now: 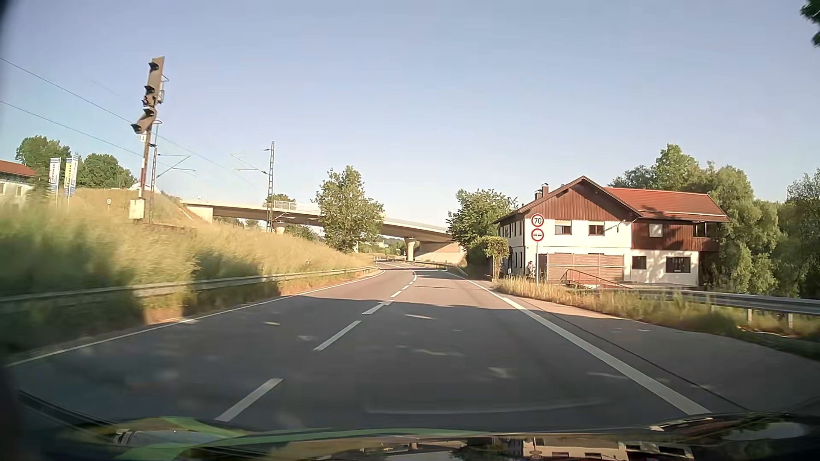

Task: Follow the waypoints while adhering to traffic rules and regulations

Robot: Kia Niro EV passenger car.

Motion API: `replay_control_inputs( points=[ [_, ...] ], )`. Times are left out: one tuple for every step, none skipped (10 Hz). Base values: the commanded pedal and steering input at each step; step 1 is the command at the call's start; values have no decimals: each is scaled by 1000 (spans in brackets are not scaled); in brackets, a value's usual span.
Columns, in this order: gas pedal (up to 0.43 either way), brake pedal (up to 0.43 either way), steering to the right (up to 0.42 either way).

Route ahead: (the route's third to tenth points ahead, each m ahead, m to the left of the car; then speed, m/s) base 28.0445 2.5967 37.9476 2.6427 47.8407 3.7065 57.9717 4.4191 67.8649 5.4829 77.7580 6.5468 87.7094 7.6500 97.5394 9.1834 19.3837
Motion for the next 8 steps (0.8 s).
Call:
replay_control_inputs(
  points=[
    [98,0,-1],
    [98,0,-1],
    [98,0,-1],
    [98,0,-2],
    [98,0,-2],
    [98,0,-1],
    [98,0,-1],
    [98,0,-1]
  ],
)
